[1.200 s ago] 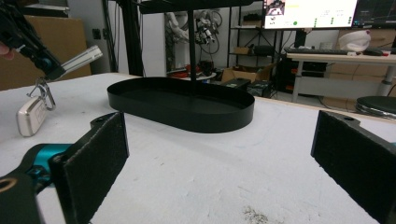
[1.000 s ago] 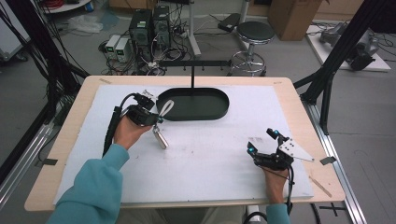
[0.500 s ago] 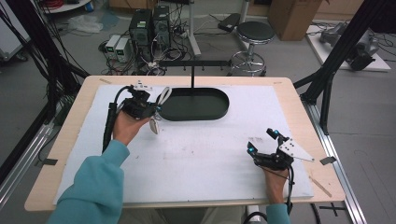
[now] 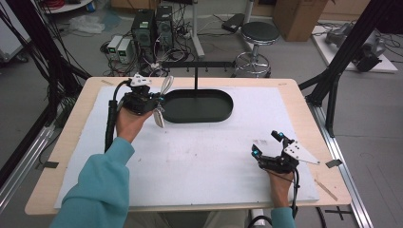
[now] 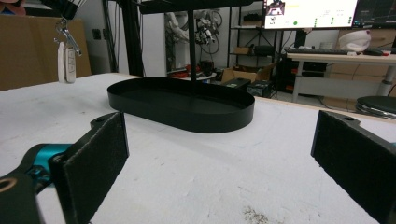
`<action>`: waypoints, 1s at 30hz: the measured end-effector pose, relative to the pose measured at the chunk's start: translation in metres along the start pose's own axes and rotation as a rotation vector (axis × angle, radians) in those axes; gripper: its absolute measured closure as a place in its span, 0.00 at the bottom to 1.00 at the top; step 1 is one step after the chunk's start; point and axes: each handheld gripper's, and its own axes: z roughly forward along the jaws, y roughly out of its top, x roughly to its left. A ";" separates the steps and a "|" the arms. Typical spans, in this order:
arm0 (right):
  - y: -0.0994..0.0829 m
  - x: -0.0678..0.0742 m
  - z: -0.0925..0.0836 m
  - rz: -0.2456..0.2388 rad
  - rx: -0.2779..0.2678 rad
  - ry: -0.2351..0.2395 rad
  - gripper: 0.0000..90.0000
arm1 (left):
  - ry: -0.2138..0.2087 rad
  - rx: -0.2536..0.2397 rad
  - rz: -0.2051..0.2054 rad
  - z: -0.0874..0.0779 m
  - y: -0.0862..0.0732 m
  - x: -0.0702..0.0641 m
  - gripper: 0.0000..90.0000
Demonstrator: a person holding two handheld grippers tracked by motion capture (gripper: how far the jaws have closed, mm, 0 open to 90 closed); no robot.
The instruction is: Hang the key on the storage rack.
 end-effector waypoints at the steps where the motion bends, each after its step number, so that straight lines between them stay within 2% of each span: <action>1: 0.000 0.000 0.000 0.000 0.001 0.000 0.04 | 0.001 -0.005 0.001 0.000 0.001 0.000 0.91; 2: 0.000 0.000 0.000 0.000 0.001 0.000 0.04 | 0.000 -0.024 -0.004 0.000 0.004 0.001 0.91; 5: 0.000 0.000 0.000 0.000 0.000 0.000 0.04 | 0.011 -0.029 0.002 0.001 0.006 0.002 0.91; 7: 0.000 0.000 0.000 0.000 0.000 0.000 0.04 | 0.010 -0.051 -0.006 0.001 0.007 0.003 0.91; 13: 0.000 0.000 0.000 0.002 0.002 -0.002 0.04 | 0.018 -0.056 -0.012 0.002 0.014 0.008 0.91; 23: 0.000 0.000 0.000 0.002 0.002 -0.001 0.04 | 0.036 -0.066 -0.002 0.006 0.031 0.014 0.91; 27: 0.000 0.000 0.000 0.004 0.001 -0.001 0.04 | 0.045 -0.073 0.004 0.011 0.039 0.016 0.91; 30: 0.000 0.000 0.000 0.004 0.001 -0.001 0.04 | 0.056 -0.069 0.001 0.017 0.039 0.019 0.91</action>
